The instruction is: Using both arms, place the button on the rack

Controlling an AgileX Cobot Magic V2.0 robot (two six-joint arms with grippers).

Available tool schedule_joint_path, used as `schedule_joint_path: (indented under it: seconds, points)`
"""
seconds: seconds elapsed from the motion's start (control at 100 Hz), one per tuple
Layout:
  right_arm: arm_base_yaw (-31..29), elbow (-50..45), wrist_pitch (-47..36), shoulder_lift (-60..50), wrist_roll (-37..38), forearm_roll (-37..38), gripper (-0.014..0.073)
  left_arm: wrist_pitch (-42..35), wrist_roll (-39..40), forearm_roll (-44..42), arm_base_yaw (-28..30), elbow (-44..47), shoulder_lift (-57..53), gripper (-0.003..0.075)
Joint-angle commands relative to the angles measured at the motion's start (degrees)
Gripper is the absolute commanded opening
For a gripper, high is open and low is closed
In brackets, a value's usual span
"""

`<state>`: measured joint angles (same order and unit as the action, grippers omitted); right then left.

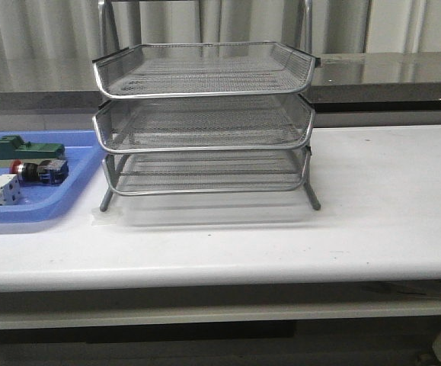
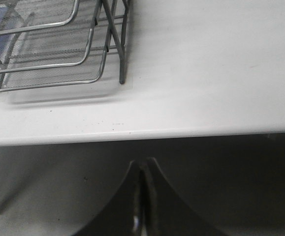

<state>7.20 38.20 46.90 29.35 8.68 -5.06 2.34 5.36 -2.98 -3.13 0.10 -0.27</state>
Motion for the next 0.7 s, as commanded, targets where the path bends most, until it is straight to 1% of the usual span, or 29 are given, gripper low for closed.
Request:
schedule_joint_path:
  seconds: [0.0, 0.11, 0.29, 0.42, 0.51, 0.56, 0.61, 0.69]
  points:
    - [-0.34, 2.46, -3.87, 3.62, -0.01, -1.27, -0.0066, -4.66, 0.45, 0.43, 0.38, 2.65, -1.91, 0.0004]
    - [-0.34, 2.14, -5.91, 6.40, -0.01, -1.35, -0.0066, -4.66, 0.45, 0.43, 0.38, 2.65, -1.91, 0.0004]
    - [-0.34, 2.14, -6.55, 9.80, -0.01, -1.62, -0.0066, -4.66, 0.45, 0.43, 0.38, 2.65, -1.91, 0.0004]
    - [-0.34, 2.14, -7.76, 11.83, -0.01, -4.67, -0.0050, -4.66, 0.45, 0.43, 0.38, 2.65, -1.91, 0.0004]
    - [-0.29, 2.14, -10.21, 13.21, -0.01, -8.12, 0.0038, -4.66, 0.45, 0.43, 0.38, 2.65, -1.91, 0.0004]
    - [-0.29, 2.14, -11.83, 14.03, -0.01, -10.21, 0.0121, -4.66, 0.45, 0.43, 0.38, 2.65, -1.91, 0.0004]
    - [-0.29, 2.14, -13.45, 14.82, -0.07, -12.10, 0.0236, -4.66, 0.45, 0.43, 0.38, 2.65, -1.91, 0.0004]
    - [-0.29, 2.14, -15.65, 16.86, -0.07, -14.31, 0.0385, -4.66, 0.45, 0.43, 0.38, 2.65, -1.91, 0.0004]
